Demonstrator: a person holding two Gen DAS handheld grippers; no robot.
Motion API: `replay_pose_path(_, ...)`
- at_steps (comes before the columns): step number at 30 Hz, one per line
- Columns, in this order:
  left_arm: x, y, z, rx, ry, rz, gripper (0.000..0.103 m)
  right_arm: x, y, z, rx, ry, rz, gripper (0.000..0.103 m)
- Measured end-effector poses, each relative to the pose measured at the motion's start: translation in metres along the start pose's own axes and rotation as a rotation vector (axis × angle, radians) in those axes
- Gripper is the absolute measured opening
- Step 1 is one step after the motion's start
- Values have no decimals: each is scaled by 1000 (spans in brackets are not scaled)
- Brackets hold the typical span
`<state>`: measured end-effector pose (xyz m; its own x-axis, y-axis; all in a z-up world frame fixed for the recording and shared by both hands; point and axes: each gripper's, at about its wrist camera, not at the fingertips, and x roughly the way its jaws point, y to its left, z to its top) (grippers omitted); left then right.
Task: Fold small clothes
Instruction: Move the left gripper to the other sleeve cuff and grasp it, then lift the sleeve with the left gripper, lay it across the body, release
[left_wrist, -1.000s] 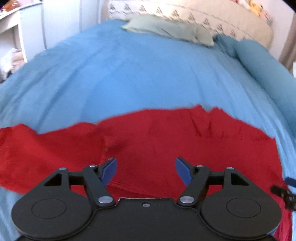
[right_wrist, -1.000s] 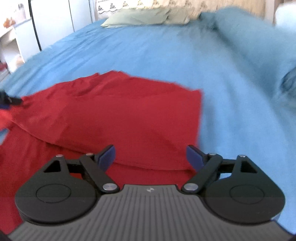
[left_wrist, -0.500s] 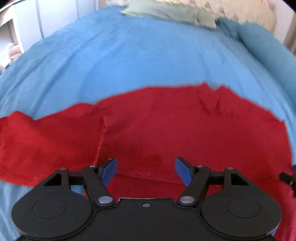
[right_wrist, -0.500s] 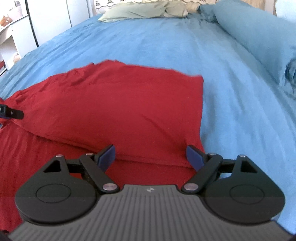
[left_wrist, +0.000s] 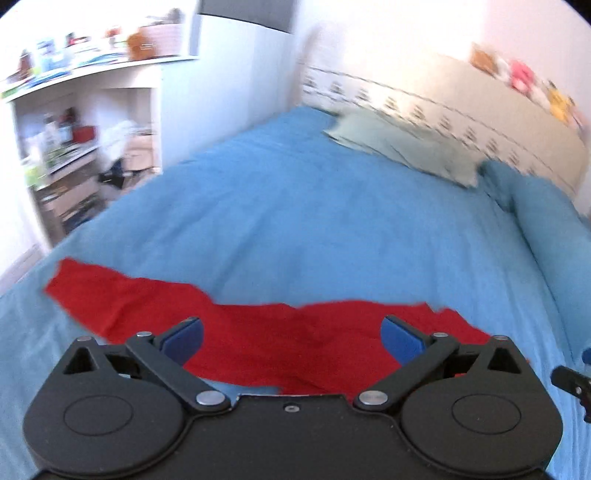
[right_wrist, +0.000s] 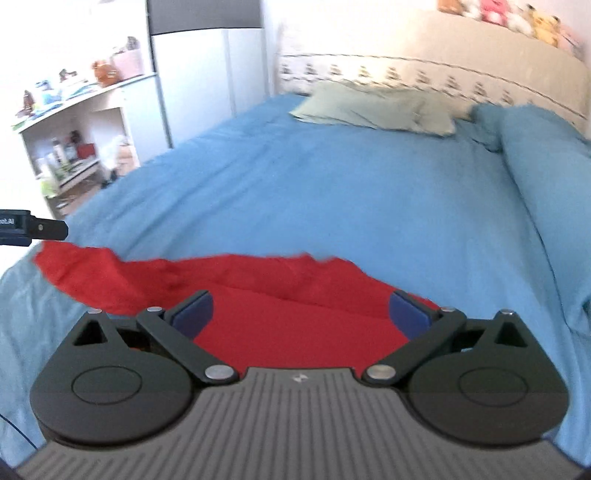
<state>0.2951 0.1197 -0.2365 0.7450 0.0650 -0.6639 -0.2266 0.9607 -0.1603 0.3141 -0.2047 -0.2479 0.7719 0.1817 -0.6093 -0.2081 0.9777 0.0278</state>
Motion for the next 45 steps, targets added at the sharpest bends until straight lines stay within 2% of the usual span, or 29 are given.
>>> replay_pose_path(4, 6, 66, 1, -137, -3, 33, 103, 1, 52, 19, -75, 0, 21, 103)
replay_pose_path(10, 42, 164, 5, -310, 8, 88, 103, 30, 134, 22, -126, 16, 59, 103)
replay_pose_path(14, 84, 219, 5, -422, 68, 80, 100, 65, 178, 17, -85, 87, 45, 103)
replay_pose_path(18, 111, 247, 5, -457, 79, 76, 97, 99, 212, 13, -34, 147, 58, 103)
replay_pose_path(22, 140, 263, 2, -441, 107, 135, 93, 124, 240, 9, -57, 180, 48, 103)
replay_pose_path(24, 152, 269, -6, -480, 130, 130, 84, 131, 246, 6, -76, 182, 37, 103)
replay_pose_path(26, 159, 277, -12, -526, 138, 121, 78, 139, 252, 3, -75, 191, 46, 103)
replay_pose_path(31, 164, 281, -10, -535, 97, 163, 61, 151, 251, -6, -87, 208, 45, 103)
replay_pose_path(32, 166, 282, -9, -532, 92, 169, 55, 152, 251, -6, -90, 209, 38, 103)
replay_pose_path(34, 172, 284, -5, -504, 94, 190, 38, 150, 246, -4, -85, 201, 34, 103)
replay_pose_path(35, 174, 285, -3, -489, 98, 204, 16, 149, 242, -3, -77, 196, 34, 103)
replay_pose_path(36, 178, 287, -2, -484, 104, 209, 9, 147, 238, -3, -72, 190, 35, 103)
replay_pose_path(39, 174, 282, 2, -491, 108, 223, 7, 143, 227, -2, -67, 173, 5, 103)
replay_pose_path(42, 169, 267, 9, -425, 81, 241, 6, 136, 211, -5, -53, 152, -20, 103)
replay_pose_path(45, 157, 242, 23, -361, 27, 219, 6, 131, 189, -10, -8, 145, -37, 103)
